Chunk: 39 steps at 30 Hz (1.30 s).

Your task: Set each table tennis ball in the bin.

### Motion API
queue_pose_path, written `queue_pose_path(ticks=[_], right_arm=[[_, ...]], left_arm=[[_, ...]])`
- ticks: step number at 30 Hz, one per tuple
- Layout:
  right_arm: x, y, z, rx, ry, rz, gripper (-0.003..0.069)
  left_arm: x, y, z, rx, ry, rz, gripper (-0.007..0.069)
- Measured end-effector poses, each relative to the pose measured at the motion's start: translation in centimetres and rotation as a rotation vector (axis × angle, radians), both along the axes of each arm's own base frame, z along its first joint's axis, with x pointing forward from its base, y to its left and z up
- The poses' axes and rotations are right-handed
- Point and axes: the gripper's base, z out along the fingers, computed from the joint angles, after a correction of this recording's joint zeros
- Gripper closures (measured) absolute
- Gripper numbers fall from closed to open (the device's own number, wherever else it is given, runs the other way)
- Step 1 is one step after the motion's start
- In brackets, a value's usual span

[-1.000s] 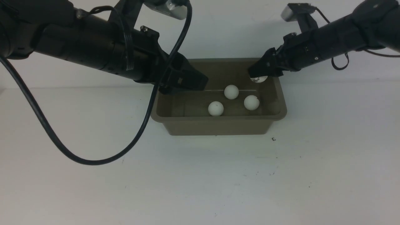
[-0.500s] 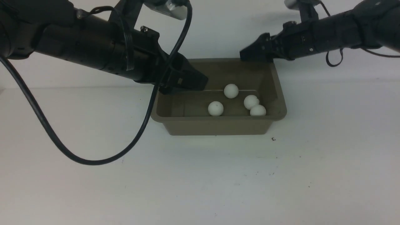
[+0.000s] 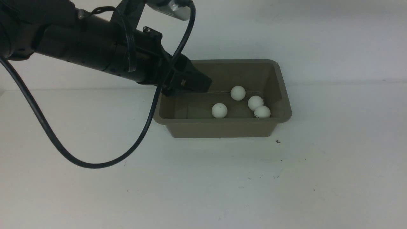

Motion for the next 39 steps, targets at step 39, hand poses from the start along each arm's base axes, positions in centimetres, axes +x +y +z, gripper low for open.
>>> queue_pose_path(ticks=[39], right_arm=[[-8.5, -8.4, 3.9, -0.193, 0.278, -0.556, 0.009]], left_arm=[[0.3, 0.1, 0.1, -0.004, -0.023, 0.028, 0.0104]])
